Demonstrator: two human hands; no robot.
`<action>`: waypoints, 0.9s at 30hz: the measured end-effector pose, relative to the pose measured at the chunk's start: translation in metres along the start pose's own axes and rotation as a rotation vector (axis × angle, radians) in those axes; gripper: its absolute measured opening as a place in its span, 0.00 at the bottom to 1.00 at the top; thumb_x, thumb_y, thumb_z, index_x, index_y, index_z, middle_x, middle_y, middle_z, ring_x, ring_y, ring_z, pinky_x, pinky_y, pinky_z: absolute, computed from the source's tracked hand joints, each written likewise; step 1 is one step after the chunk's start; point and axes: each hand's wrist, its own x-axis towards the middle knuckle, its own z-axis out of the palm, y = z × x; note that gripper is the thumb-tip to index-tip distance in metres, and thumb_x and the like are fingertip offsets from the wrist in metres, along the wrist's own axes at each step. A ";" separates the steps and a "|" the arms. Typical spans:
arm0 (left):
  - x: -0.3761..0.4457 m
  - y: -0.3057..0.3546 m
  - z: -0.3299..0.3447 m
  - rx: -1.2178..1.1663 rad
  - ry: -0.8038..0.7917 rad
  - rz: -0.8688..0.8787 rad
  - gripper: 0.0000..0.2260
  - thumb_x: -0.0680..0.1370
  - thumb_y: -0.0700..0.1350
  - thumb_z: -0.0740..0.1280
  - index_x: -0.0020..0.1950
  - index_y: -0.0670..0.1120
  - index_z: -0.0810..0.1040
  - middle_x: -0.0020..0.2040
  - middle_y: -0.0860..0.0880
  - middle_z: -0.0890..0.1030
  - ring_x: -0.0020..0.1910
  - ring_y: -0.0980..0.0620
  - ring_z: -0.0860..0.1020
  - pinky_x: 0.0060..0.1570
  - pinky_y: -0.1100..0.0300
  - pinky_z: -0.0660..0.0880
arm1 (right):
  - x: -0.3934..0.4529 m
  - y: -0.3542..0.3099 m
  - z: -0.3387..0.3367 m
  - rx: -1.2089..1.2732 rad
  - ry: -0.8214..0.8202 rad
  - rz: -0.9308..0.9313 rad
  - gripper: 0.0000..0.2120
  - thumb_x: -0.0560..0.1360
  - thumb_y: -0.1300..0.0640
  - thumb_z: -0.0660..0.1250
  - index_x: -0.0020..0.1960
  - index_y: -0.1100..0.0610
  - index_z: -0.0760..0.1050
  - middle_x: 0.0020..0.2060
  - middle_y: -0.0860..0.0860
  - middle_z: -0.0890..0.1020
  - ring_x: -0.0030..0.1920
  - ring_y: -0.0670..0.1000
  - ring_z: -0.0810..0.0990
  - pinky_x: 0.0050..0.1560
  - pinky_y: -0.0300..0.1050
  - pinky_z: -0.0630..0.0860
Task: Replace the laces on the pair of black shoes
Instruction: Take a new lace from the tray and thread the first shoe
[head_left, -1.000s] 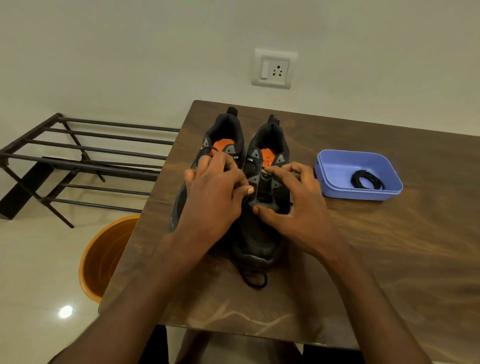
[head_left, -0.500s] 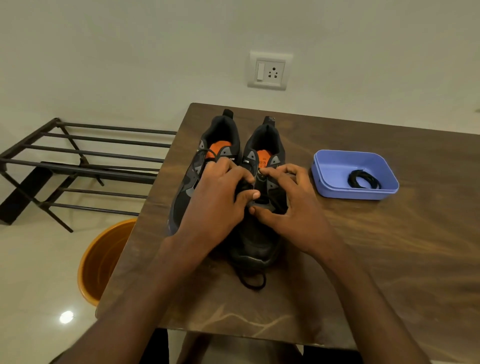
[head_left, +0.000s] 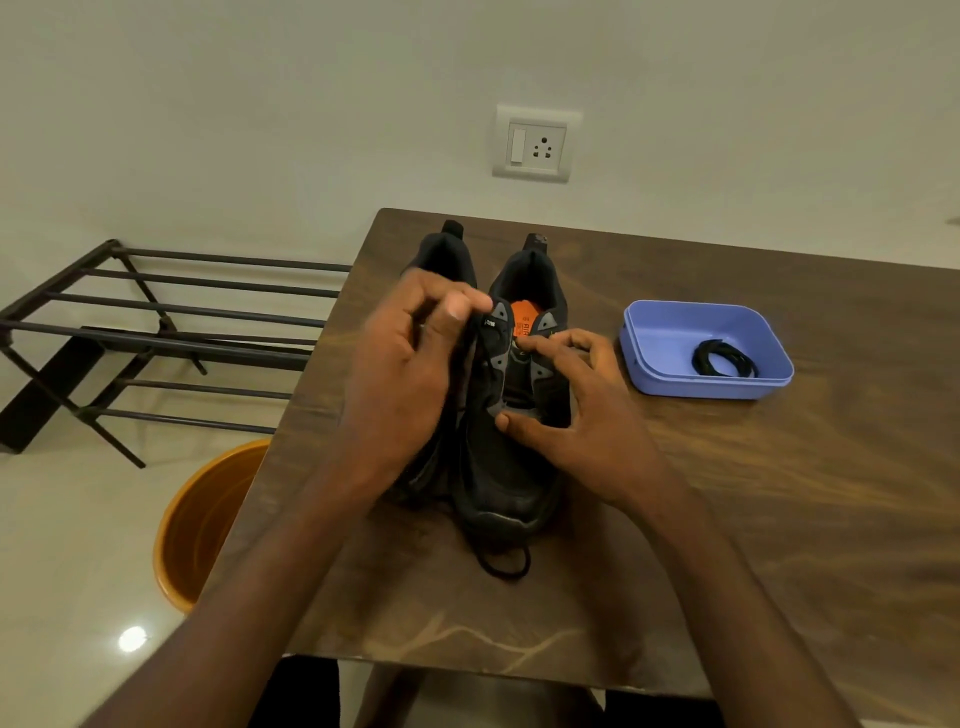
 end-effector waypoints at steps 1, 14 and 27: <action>0.003 0.006 -0.004 -0.169 0.057 -0.063 0.09 0.88 0.44 0.57 0.56 0.43 0.75 0.50 0.48 0.83 0.50 0.50 0.83 0.46 0.58 0.79 | 0.000 0.000 -0.001 -0.001 0.002 0.000 0.37 0.69 0.39 0.78 0.74 0.37 0.68 0.70 0.41 0.62 0.71 0.48 0.69 0.70 0.53 0.75; -0.003 -0.020 0.003 0.602 -0.187 0.041 0.02 0.80 0.43 0.70 0.48 0.50 0.82 0.49 0.54 0.80 0.53 0.54 0.73 0.54 0.53 0.74 | -0.001 -0.003 0.000 0.014 -0.004 0.020 0.37 0.68 0.37 0.77 0.74 0.37 0.68 0.70 0.41 0.62 0.70 0.47 0.69 0.68 0.51 0.77; -0.001 -0.015 -0.007 0.388 0.026 0.030 0.03 0.84 0.45 0.65 0.54 0.48 0.77 0.43 0.56 0.79 0.45 0.58 0.79 0.45 0.64 0.77 | -0.009 -0.040 -0.003 -0.029 0.111 -0.059 0.16 0.74 0.49 0.76 0.60 0.44 0.78 0.48 0.41 0.74 0.49 0.43 0.75 0.48 0.42 0.76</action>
